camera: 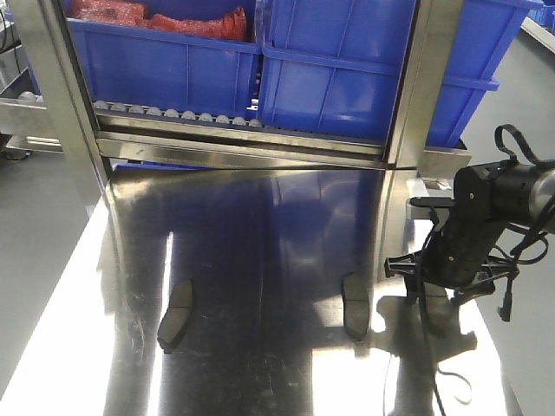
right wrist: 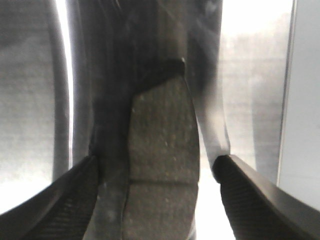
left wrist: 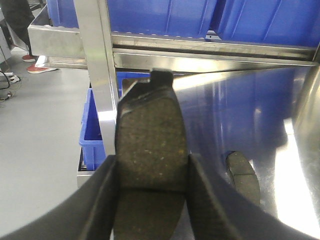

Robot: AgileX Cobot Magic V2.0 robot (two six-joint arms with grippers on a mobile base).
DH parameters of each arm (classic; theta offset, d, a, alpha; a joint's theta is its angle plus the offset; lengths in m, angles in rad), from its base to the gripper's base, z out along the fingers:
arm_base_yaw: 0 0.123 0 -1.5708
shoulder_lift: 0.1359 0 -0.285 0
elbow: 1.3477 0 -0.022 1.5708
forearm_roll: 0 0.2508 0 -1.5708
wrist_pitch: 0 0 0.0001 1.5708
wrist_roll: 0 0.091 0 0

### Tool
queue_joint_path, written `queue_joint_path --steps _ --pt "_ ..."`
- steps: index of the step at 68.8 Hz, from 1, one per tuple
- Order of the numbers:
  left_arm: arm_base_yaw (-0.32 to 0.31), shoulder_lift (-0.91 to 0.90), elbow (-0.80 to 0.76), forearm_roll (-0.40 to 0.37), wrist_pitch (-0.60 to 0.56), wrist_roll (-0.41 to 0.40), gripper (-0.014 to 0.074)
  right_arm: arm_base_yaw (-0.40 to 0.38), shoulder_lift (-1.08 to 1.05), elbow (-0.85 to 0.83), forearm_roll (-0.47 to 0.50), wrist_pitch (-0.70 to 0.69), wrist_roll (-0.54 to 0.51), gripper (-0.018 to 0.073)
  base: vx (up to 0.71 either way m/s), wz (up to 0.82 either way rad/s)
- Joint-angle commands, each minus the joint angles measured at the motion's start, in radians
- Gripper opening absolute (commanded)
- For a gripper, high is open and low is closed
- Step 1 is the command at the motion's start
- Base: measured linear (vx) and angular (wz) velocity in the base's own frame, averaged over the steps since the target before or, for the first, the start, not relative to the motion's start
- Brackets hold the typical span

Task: Move and align brake pads A on conveyor
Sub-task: 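Lower the right gripper onto the brake pad nearest it and close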

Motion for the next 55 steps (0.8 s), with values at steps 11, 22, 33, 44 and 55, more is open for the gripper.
queue_joint_path --steps 11,22,33,44,55 --pt "-0.004 0.005 -0.028 0.001 -0.103 -0.008 -0.0006 -0.004 -0.030 -0.045 -0.009 -0.009 0.011 0.0267 0.00 0.00" --pt "-0.004 0.005 -0.028 0.001 -0.103 -0.008 -0.0006 -0.004 -0.033 -0.045 -0.010 0.016 0.011 0.0045 0.00 0.00" --pt "-0.004 0.005 -0.028 0.001 -0.103 -0.008 -0.0006 -0.004 -0.071 -0.045 -0.010 0.029 0.011 -0.0013 0.00 0.00" --pt "-0.004 0.005 -0.028 0.001 -0.103 -0.008 -0.0006 -0.004 -0.165 -0.045 -0.010 0.024 -0.005 -0.0010 0.00 0.00" --pt "-0.004 0.005 -0.028 0.001 -0.103 -0.008 -0.0006 -0.004 -0.306 -0.045 -0.010 0.025 -0.051 -0.0008 0.00 0.00"
